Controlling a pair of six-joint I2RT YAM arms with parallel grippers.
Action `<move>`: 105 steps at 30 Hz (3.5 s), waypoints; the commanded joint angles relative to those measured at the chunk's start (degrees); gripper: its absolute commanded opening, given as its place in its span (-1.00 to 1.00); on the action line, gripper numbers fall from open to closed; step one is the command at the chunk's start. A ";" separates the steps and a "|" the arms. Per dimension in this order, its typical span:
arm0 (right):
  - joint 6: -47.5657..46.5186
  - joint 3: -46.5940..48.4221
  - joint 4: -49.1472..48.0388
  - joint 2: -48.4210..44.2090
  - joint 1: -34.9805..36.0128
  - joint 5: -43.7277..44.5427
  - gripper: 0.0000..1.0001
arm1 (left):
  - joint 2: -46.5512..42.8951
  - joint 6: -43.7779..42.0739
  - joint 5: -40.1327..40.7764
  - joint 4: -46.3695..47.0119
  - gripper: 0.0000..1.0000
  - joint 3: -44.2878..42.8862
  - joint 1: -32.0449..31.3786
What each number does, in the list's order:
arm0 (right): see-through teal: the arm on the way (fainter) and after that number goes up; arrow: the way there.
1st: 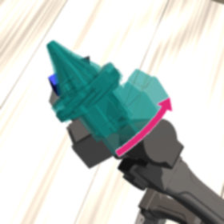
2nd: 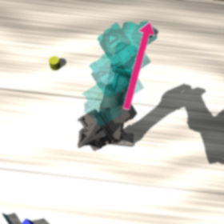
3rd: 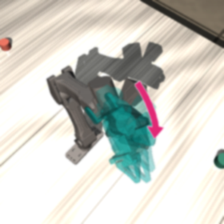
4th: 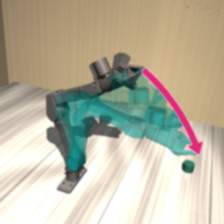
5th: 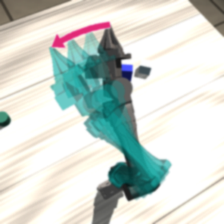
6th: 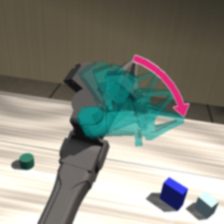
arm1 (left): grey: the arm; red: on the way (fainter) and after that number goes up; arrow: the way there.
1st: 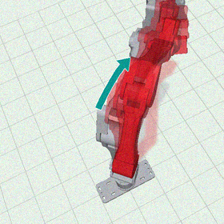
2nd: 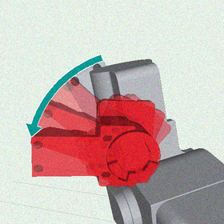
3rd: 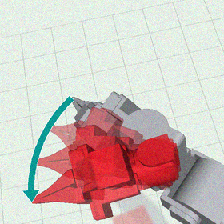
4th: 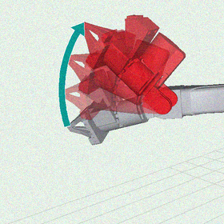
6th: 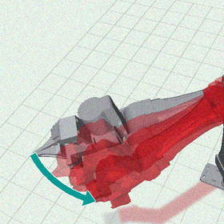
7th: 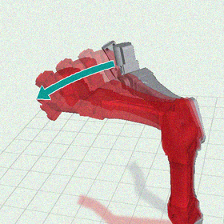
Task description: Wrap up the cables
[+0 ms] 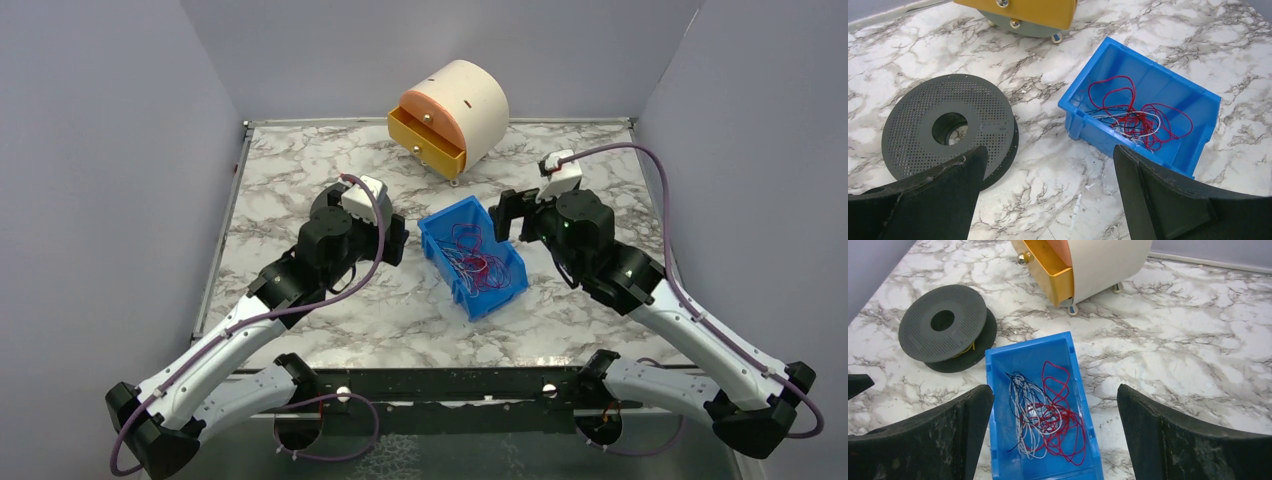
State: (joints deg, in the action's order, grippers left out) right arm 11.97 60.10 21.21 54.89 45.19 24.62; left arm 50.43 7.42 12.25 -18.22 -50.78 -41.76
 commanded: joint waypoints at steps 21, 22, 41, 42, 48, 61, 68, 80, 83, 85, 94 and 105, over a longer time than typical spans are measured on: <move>-0.83 10.06 0.13 26.57 -0.44 -0.16 0.99 | -2.69 0.44 -0.77 1.50 0.98 1.09 -0.07; -0.91 10.96 -0.68 27.96 -0.88 -0.51 0.99 | -2.97 0.42 -0.74 1.47 0.98 1.24 -0.08; 9.04 30.87 -7.54 53.13 -9.77 -2.50 0.69 | -5.50 -0.56 1.91 0.81 0.98 1.71 -0.08; 9.14 31.78 -7.38 54.17 -10.10 -1.93 0.68 | -5.59 -0.56 1.92 0.82 0.98 1.74 -0.08; 10.01 33.82 -8.90 57.25 -13.52 -0.11 0.63 | -6.08 -0.48 1.81 0.69 0.98 1.83 -0.08; 8.41 41.77 -8.65 62.51 -20.93 2.94 0.61 | -5.87 -0.48 1.82 0.73 0.98 1.74 -0.08; 7.49 35.04 -10.23 57.53 -21.30 -5.53 0.61 | -5.85 -0.59 2.08 0.68 0.98 1.83 -0.08; 6.78 10.04 -7.71 34.86 -20.93 -23.14 0.61 | -3.56 -0.37 -0.36 0.70 0.98 1.65 -0.08; 5.11 7.14 -3.22 31.07 -20.78 -25.50 0.61 | -2.82 -0.35 -0.59 0.67 0.98 1.61 -0.08; 4.27 5.73 -0.41 29.33 -20.69 -26.16 0.58 | -2.39 -0.32 -0.85 0.64 0.98 1.54 -0.08; 1.54 1.06 5.63 27.27 -18.96 -25.32 0.49 | -0.68 -0.22 -1.09 0.20 0.98 1.14 -0.08; 1.66 2.47 5.65 31.92 -18.09 -26.22 0.19 | -0.82 -0.21 -1.13 -0.03 0.98 1.18 0.02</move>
State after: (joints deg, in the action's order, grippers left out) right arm 14.02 61.39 26.11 84.82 26.57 -0.47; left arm 50.04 7.42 12.16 -18.57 -49.65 -41.74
